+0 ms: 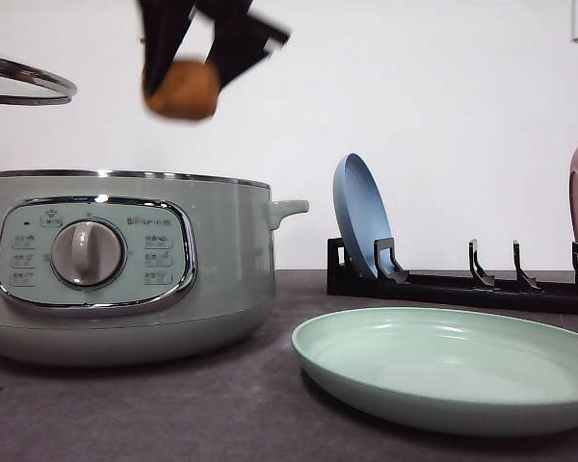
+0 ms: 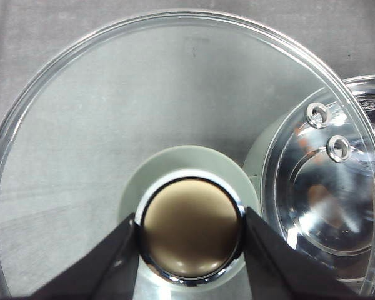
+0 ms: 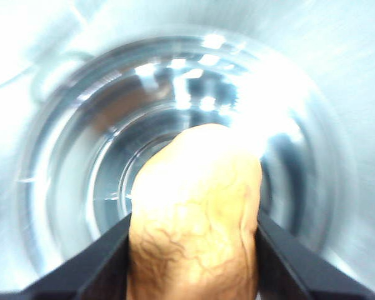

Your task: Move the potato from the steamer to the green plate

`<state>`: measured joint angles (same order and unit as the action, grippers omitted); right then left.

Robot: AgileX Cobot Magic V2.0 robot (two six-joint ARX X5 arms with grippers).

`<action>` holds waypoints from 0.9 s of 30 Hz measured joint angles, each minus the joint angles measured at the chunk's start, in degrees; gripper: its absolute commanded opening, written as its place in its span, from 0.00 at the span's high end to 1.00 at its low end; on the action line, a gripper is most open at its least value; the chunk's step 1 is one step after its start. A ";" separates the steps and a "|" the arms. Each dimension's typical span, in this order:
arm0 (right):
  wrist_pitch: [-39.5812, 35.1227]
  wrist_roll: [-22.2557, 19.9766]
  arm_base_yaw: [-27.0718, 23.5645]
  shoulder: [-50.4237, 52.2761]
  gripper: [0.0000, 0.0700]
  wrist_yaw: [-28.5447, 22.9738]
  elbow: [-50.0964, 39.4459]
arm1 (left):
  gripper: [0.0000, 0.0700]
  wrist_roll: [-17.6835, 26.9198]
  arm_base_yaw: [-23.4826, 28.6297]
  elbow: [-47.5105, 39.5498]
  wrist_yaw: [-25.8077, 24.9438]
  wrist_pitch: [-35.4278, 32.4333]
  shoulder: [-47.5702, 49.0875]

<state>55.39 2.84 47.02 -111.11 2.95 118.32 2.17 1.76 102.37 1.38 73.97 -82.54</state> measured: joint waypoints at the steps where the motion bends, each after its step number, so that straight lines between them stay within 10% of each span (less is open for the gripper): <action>1: 0.97 -0.03 -0.32 1.16 0.84 0.01 0.00 | 1.00 0.00 0.00 0.00 -0.25 0.00 0.00; 12: 7.38 -0.05 -6.85 15.98 0.84 -0.07 -5.29 | 1.00 -0.04 -1.99 0.00 -1.28 -0.04 0.00; 27: -7.09 2.49 -12.63 44.87 0.84 0.02 -47.93 | 1.00 -0.04 -9.08 0.00 -1.37 -0.07 0.00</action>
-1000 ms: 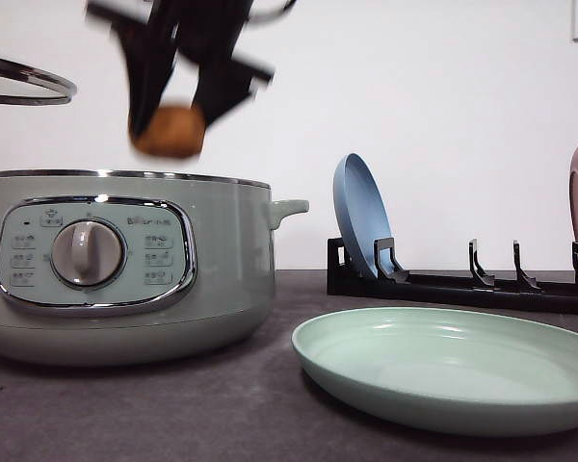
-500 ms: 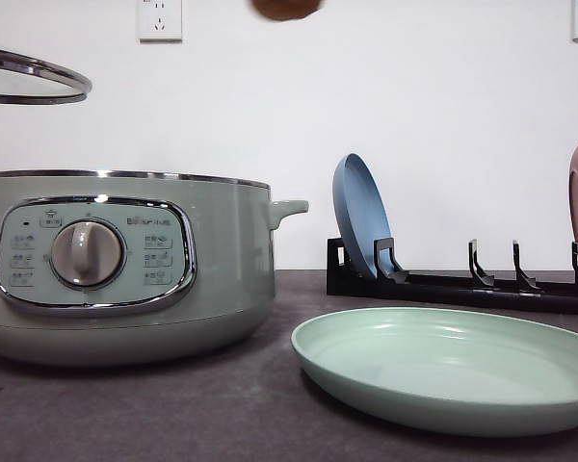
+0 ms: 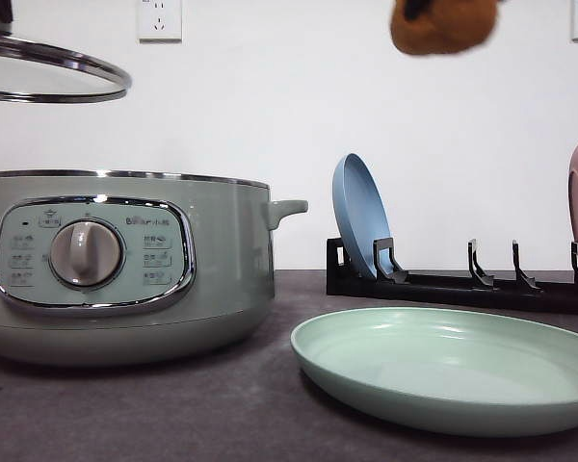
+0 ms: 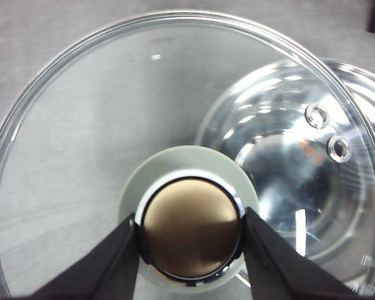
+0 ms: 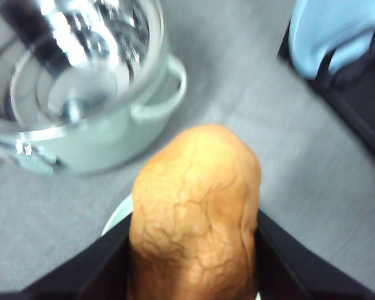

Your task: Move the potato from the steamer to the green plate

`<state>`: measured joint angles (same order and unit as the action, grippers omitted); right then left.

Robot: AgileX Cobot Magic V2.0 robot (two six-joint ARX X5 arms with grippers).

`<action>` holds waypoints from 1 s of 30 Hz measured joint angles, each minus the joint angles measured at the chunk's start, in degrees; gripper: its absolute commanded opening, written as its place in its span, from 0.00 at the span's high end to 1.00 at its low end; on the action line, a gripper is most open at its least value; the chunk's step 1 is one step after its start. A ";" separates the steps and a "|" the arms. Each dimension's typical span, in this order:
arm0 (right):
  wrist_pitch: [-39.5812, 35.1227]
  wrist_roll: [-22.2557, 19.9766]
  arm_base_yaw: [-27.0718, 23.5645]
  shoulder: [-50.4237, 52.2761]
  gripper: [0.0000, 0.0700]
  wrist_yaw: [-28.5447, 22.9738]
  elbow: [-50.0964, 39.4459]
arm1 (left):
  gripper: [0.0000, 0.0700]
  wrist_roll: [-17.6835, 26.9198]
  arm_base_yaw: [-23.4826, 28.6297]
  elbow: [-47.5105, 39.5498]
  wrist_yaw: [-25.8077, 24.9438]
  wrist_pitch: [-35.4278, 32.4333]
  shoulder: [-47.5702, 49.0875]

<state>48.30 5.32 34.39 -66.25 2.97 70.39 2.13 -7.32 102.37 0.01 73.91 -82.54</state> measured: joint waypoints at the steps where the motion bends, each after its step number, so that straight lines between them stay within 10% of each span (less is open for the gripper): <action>1: -1.21 0.78 0.00 1.15 0.84 0.02 -2.43 | 1.00 0.00 -0.47 0.00 0.00 0.00 0.00; 18: -25.32 16.44 0.00 2.36 0.84 0.25 -30.33 | 1.00 0.00 -5.28 0.00 -0.13 0.01 0.00; 30: -33.08 19.23 1.71 -9.13 0.81 0.26 -32.94 | 1.00 -0.01 -6.49 0.00 -0.12 0.02 0.00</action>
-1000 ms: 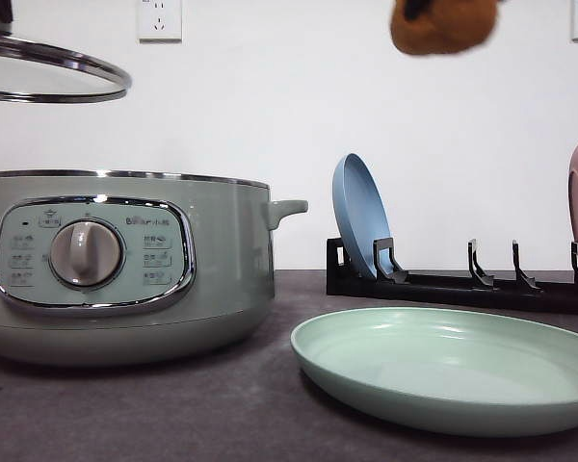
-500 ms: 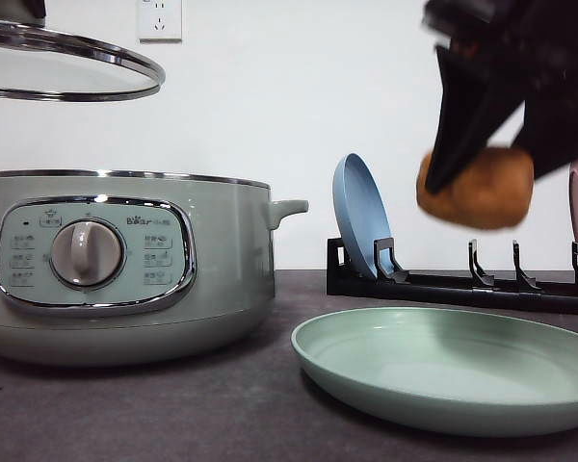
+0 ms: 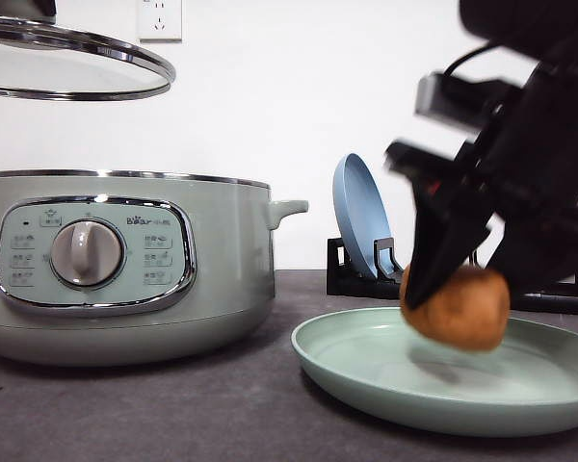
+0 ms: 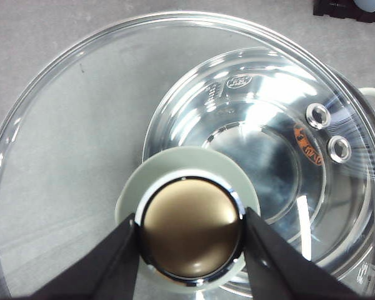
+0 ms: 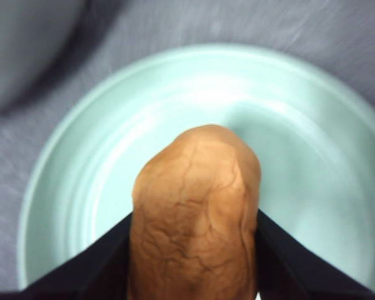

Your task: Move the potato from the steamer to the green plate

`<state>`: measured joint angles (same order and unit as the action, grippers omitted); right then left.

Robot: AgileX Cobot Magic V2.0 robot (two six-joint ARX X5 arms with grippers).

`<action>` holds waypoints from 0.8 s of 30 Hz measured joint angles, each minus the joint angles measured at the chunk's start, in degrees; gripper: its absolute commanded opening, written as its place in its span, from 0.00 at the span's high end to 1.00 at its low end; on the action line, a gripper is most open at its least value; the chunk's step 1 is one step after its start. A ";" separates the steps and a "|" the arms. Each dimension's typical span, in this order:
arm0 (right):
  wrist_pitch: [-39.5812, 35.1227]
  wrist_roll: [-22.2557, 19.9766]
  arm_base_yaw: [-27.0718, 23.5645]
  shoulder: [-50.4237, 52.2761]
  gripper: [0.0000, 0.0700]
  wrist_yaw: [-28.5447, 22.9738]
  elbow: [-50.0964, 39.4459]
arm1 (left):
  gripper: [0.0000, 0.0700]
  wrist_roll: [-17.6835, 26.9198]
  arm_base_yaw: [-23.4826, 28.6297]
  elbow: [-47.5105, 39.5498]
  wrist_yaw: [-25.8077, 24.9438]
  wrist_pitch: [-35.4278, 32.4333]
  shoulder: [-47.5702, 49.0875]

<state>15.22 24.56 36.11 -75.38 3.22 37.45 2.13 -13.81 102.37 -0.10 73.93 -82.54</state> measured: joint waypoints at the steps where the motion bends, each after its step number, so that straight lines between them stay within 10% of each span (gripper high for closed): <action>1: -0.06 0.00 0.12 -0.87 0.77 0.00 0.00 | 1.00 -0.01 -0.07 0.00 -0.01 0.00 0.00; 13: 0.89 0.32 0.34 -3.32 0.19 0.00 0.04 | 1.00 -0.06 -2.73 0.00 -0.08 0.00 0.00; 24: 2.14 0.23 0.33 5.68 0.17 -1.43 0.20 | 1.00 -0.06 -5.52 0.00 -0.27 -0.52 -0.07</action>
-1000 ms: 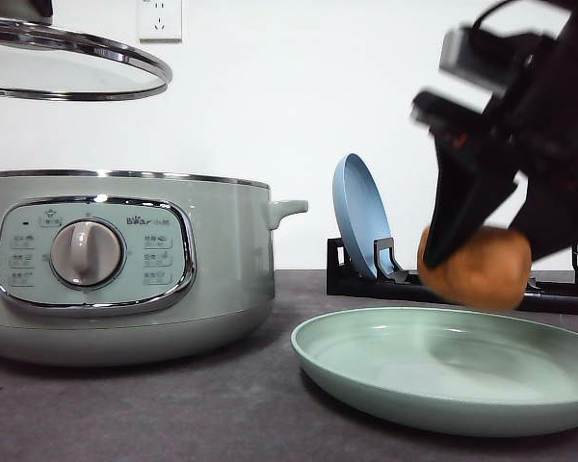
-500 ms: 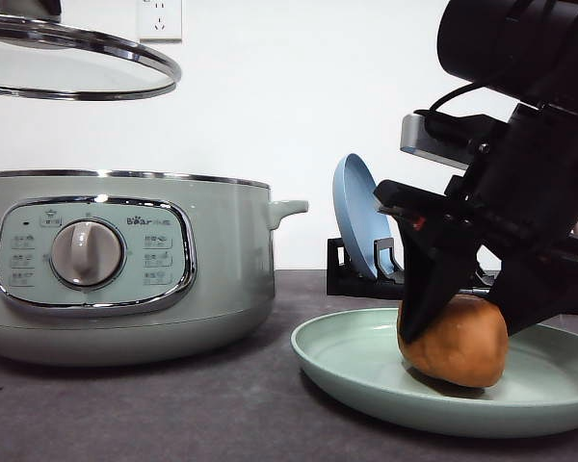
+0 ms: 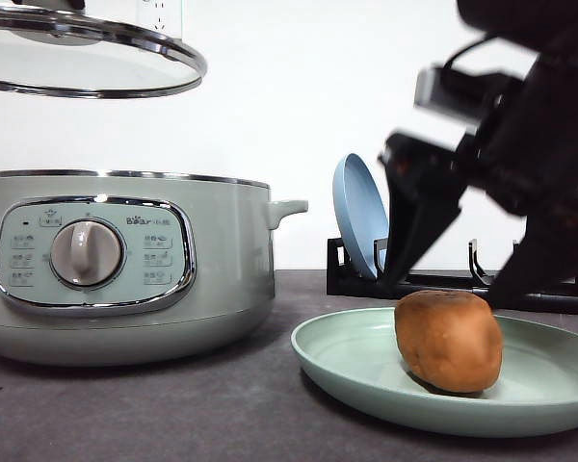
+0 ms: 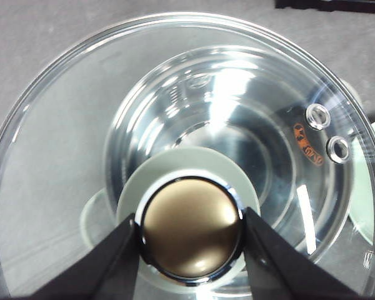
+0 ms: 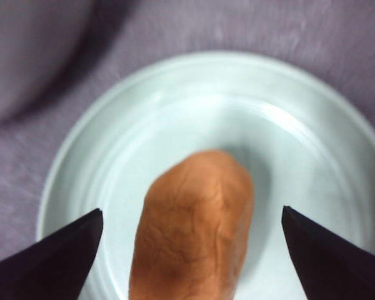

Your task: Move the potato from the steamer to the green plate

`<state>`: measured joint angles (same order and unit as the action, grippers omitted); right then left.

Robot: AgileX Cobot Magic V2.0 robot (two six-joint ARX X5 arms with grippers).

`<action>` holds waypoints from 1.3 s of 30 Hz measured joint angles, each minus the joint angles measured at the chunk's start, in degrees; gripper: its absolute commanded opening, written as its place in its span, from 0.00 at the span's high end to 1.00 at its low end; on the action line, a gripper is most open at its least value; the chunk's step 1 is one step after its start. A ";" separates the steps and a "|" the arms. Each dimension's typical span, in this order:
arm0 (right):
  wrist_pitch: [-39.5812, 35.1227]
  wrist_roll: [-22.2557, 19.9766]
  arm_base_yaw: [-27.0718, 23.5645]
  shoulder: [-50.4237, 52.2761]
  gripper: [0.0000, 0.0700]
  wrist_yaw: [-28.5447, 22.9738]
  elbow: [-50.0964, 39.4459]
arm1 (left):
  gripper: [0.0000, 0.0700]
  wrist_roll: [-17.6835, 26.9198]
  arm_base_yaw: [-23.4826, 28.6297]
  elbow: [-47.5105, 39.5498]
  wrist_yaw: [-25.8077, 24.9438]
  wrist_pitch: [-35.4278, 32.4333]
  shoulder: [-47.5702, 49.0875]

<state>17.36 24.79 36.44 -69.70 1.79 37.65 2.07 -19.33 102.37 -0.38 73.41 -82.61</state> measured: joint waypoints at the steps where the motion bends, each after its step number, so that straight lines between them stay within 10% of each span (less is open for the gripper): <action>1: 0.53 -0.11 -0.01 1.20 0.17 -0.13 0.15 | 1.00 0.00 -0.20 0.00 -0.18 -0.14 -0.10; 39: 8.81 -3.99 -0.02 19.15 0.17 -6.15 7.78 | 1.00 0.03 -3.68 0.00 -2.55 -3.32 -15.46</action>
<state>26.18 20.80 36.42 -50.54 -4.36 45.43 2.09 -23.01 102.37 -2.92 70.08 -98.07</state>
